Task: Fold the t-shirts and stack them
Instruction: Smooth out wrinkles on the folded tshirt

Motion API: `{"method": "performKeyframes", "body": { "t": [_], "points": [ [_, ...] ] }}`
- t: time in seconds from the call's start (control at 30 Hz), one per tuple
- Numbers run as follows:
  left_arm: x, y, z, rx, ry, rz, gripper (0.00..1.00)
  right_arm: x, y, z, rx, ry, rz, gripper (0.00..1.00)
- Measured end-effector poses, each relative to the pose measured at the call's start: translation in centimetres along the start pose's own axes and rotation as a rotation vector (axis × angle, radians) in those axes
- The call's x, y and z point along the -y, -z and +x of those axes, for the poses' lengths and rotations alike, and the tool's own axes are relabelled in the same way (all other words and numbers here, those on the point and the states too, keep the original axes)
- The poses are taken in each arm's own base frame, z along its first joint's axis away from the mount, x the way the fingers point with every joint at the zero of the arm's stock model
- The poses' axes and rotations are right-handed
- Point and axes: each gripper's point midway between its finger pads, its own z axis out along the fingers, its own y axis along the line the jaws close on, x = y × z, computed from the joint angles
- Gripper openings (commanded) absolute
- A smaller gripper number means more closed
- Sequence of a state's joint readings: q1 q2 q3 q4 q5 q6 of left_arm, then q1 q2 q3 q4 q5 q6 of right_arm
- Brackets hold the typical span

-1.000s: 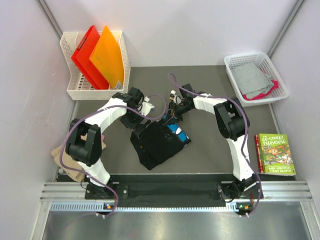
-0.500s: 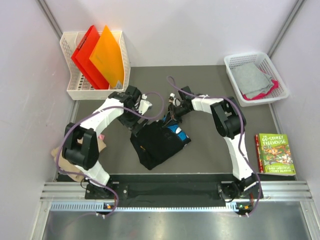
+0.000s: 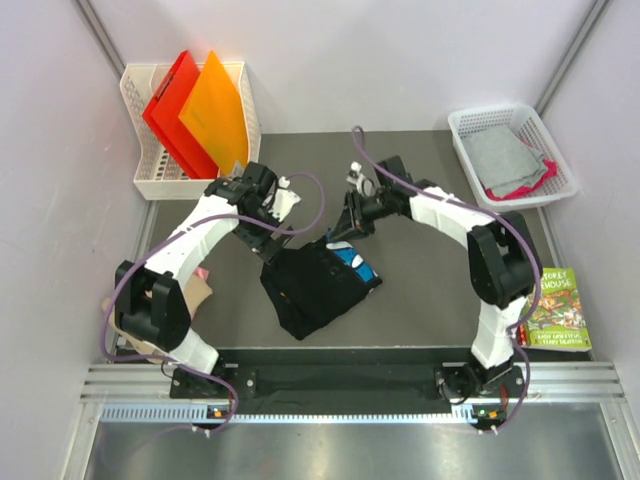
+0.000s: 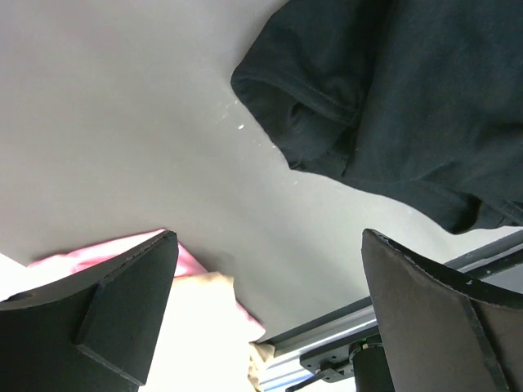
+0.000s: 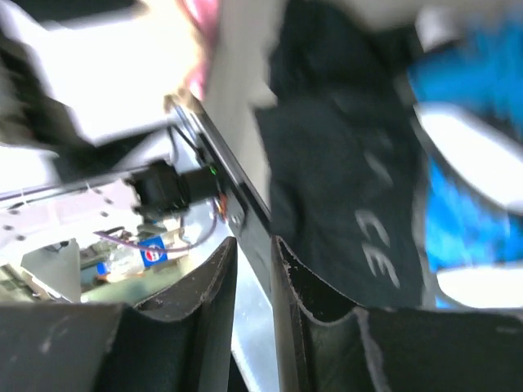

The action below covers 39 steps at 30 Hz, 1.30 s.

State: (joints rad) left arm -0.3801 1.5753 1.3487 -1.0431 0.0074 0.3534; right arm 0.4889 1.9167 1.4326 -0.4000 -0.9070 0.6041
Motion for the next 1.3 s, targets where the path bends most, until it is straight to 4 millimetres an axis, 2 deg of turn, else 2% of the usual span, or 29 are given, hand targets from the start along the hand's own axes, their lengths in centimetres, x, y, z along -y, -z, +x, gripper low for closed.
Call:
{"method": "performKeyframes", "body": {
  "t": [0.07,0.2,0.3,0.37,0.57,0.67,0.73,0.83,0.9,0.97,1.07,1.2,1.3],
  "points": [
    [-0.1,0.2,0.2,-0.005,0.000,-0.007,0.99,1.7,-0.1,2.3,-0.029,-0.040,0.017,0.23],
    [-0.3,0.3,0.5,-0.017,0.000,-0.019,0.99,7.2,-1.5,6.9,-0.124,-0.179,0.090,0.21],
    [-0.2,0.4,0.7,-0.025,0.001,-0.017,0.99,10.3,-2.6,8.7,-0.182,-0.250,0.126,0.20],
    [-0.2,0.4,0.8,-0.030,0.001,-0.015,0.99,10.8,-3.0,8.9,-0.215,-0.286,0.091,0.19],
    [-0.1,0.4,0.9,-0.032,0.017,-0.018,0.99,10.5,-2.8,8.7,-0.239,-0.264,0.101,0.23],
    [0.0,0.4,0.9,-0.030,0.039,-0.014,0.99,9.5,-2.3,7.7,-0.212,-0.229,0.138,0.23],
    [0.3,0.3,1.1,-0.030,0.058,0.000,0.99,7.8,-1.7,6.3,-0.176,-0.185,0.139,0.23],
    [0.9,-0.3,2.0,-0.051,0.097,0.028,0.99,3.9,-1.3,4.3,-0.126,-0.086,0.106,0.23],
    [1.2,-0.8,2.7,-0.068,0.119,0.042,0.99,1.0,-2.0,4.3,-0.127,-0.016,0.076,0.22],
    [1.4,-1.3,3.4,-0.087,0.150,0.051,0.99,-1.1,-3.6,5.4,-0.157,0.036,0.049,0.22],
    [1.4,-1.7,3.9,-0.092,0.188,0.057,0.99,-2.8,-6.5,9.5,-0.267,0.056,0.030,0.22],
    [0.7,-2.0,4.3,-0.084,0.271,0.074,0.99,-2.1,-10.0,13.4,-0.382,0.027,0.035,0.21],
    [0.0,-2.4,5.0,-0.092,0.339,0.094,0.99,-0.2,-11.4,14.6,-0.427,-0.019,0.063,0.20]
  ]
}}
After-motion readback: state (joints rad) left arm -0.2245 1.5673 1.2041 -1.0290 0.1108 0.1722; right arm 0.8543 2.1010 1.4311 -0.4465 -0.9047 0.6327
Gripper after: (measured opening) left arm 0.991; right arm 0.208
